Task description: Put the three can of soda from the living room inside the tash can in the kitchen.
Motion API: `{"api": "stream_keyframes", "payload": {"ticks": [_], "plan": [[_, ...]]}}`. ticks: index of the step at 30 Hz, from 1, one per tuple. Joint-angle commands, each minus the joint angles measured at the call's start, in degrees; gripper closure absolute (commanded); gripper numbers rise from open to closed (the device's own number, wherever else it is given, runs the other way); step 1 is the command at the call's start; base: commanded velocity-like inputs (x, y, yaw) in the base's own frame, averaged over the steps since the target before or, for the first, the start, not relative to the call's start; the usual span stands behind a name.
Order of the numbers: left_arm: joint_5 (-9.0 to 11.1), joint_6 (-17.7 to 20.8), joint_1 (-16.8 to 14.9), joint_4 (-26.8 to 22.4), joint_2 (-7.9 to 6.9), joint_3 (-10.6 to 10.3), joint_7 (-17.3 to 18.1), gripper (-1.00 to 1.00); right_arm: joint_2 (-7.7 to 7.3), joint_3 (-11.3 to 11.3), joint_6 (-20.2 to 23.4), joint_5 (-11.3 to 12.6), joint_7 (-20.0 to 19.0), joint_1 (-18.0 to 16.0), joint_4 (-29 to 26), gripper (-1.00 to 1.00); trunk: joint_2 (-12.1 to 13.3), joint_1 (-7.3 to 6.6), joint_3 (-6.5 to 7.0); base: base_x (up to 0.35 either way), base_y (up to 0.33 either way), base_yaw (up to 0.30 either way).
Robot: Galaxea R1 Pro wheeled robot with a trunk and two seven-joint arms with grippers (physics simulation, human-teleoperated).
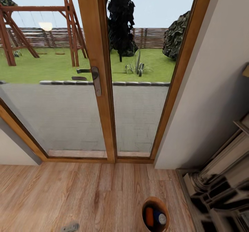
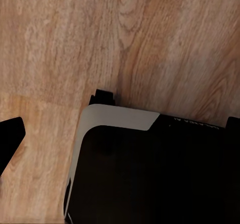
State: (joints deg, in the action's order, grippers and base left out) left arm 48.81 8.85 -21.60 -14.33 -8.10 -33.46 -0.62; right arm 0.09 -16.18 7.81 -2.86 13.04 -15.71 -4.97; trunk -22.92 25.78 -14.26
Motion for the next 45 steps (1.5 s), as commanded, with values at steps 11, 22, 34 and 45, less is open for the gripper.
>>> {"api": "stream_keyframes", "payload": {"ticks": [11,22,34,45], "plan": [[0.05,-0.05,0.62,0.00,-0.04,0.05,0.00,-1.00,0.00,0.01,0.01,0.04,0.05,0.38,0.12,-1.00,0.00,0.00,0.00,0.000,0.000,0.000],[0.06,-0.06,0.82,0.00,-0.03,0.06,0.00,-1.00,0.00,0.01,0.02,0.06,0.04,0.63,0.13,-1.00,0.00,0.00,0.00,0.000,0.000,0.000],[0.18,0.00,1.75,0.01,-0.10,0.12,0.00,-1.00,0.00,0.03,0.02,0.19,0.06,0.68,1.16,-1.00,0.00,0.00,0.00,0.000,0.000,0.000],[0.15,0.11,4.24,0.04,-0.14,0.13,0.00,-1.00,0.00,0.01,0.02,0.19,0.06,0.68,3.51,-1.00,0.00,0.00,0.00,0.000,0.000,0.000]]}}
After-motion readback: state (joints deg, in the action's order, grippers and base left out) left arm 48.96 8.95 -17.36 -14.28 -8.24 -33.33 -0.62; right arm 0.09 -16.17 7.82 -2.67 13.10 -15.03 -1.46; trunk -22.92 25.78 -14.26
